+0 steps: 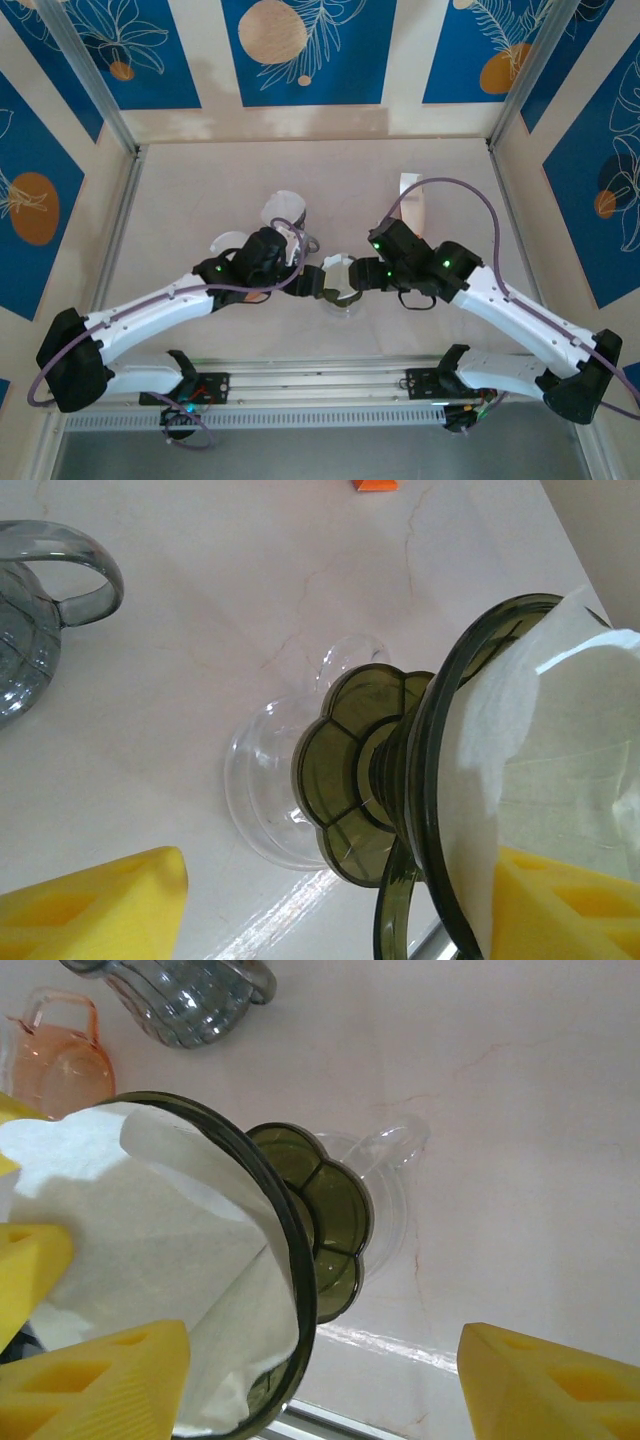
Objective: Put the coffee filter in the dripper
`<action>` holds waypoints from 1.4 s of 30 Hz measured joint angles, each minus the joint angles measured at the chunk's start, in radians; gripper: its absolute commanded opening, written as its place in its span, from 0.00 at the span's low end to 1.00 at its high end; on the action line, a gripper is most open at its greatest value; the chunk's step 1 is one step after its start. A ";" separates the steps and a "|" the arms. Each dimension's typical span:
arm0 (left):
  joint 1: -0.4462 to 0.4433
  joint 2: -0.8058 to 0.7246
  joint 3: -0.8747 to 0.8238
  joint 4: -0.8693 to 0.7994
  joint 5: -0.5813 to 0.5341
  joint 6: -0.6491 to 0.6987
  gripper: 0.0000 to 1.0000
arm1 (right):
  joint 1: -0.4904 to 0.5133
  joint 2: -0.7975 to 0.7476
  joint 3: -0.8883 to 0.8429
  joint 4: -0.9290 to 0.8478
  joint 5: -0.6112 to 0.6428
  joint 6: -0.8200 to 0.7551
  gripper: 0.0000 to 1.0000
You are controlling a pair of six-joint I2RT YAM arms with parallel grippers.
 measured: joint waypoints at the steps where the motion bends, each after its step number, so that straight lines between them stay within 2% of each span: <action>1: 0.002 -0.002 0.000 -0.002 0.000 -0.001 0.80 | 0.000 0.020 0.003 0.000 -0.005 -0.004 0.72; 5: 0.004 -0.012 0.000 -0.003 -0.003 -0.005 0.88 | 0.000 0.076 0.006 0.000 -0.013 -0.016 0.72; 9: 0.004 -0.029 0.001 -0.003 -0.004 -0.008 0.90 | -0.011 0.082 0.013 -0.010 -0.013 -0.023 0.72; 20: 0.008 -0.035 0.012 -0.022 -0.009 -0.007 0.90 | -0.043 0.099 0.074 -0.015 -0.014 -0.048 0.72; 30: 0.009 -0.035 0.012 -0.024 -0.015 -0.007 0.90 | 0.019 0.110 0.071 -0.015 -0.042 -0.059 0.72; 42: 0.010 -0.034 0.012 -0.024 -0.015 -0.008 0.89 | 0.026 0.110 0.066 -0.025 -0.048 -0.063 0.72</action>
